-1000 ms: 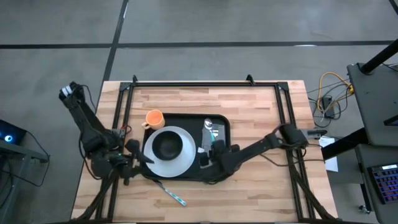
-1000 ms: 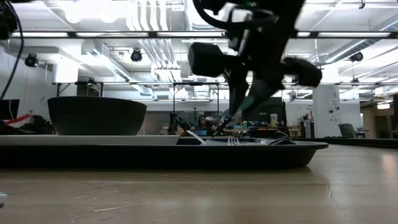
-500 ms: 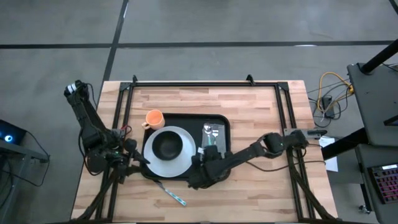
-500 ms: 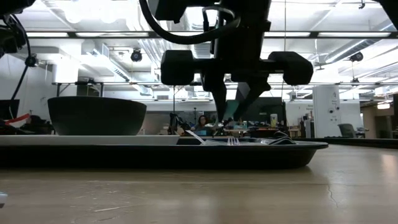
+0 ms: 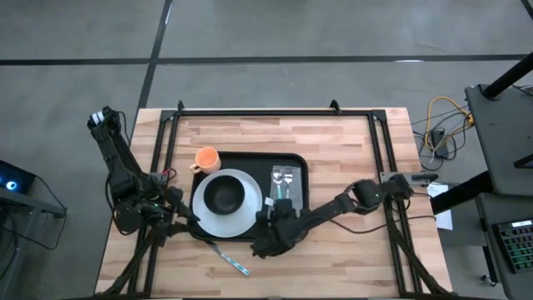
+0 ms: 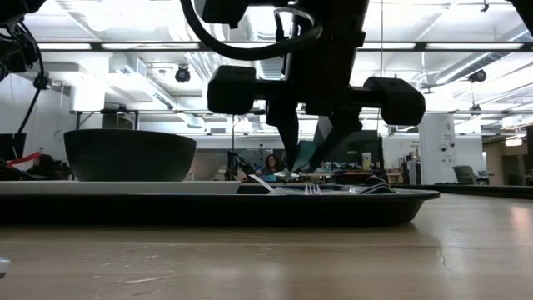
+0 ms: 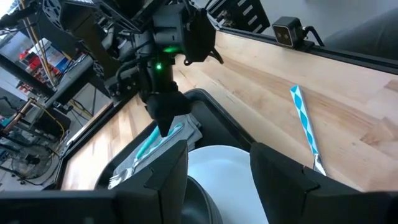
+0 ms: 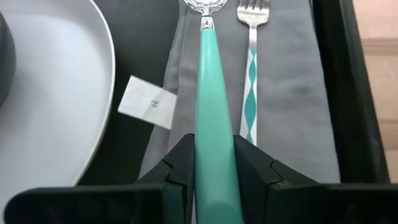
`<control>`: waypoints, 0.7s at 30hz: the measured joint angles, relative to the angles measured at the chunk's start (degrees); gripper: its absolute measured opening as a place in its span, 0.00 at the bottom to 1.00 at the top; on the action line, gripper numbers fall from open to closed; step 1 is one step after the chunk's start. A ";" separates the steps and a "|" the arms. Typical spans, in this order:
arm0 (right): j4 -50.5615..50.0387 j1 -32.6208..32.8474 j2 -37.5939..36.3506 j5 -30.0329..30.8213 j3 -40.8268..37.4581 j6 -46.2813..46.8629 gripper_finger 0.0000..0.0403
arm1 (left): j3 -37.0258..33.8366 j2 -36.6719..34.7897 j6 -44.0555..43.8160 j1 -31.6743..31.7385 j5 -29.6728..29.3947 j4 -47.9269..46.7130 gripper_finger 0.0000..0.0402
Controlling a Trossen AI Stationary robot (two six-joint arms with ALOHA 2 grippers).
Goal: Set up tray
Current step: Put the green spoon on the gray napkin to the left of the green fork
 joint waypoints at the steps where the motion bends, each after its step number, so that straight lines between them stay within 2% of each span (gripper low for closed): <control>1: 0.32 0.01 0.17 -0.12 0.00 -0.10 0.17 | 0.00 0.00 -0.02 0.00 0.00 0.00 0.39; 8: 0.51 -0.16 1.65 -3.35 -0.11 -0.09 0.17 | 0.00 0.02 0.00 0.00 0.00 -0.05 0.39; 16: 0.23 -0.76 1.65 -2.95 -0.17 0.39 0.20 | 0.00 0.04 -0.02 0.00 0.00 -0.04 0.39; 21: 0.49 -2.38 1.98 -2.49 -0.17 -1.40 0.19 | 0.00 0.04 -0.02 0.00 0.00 -0.04 0.39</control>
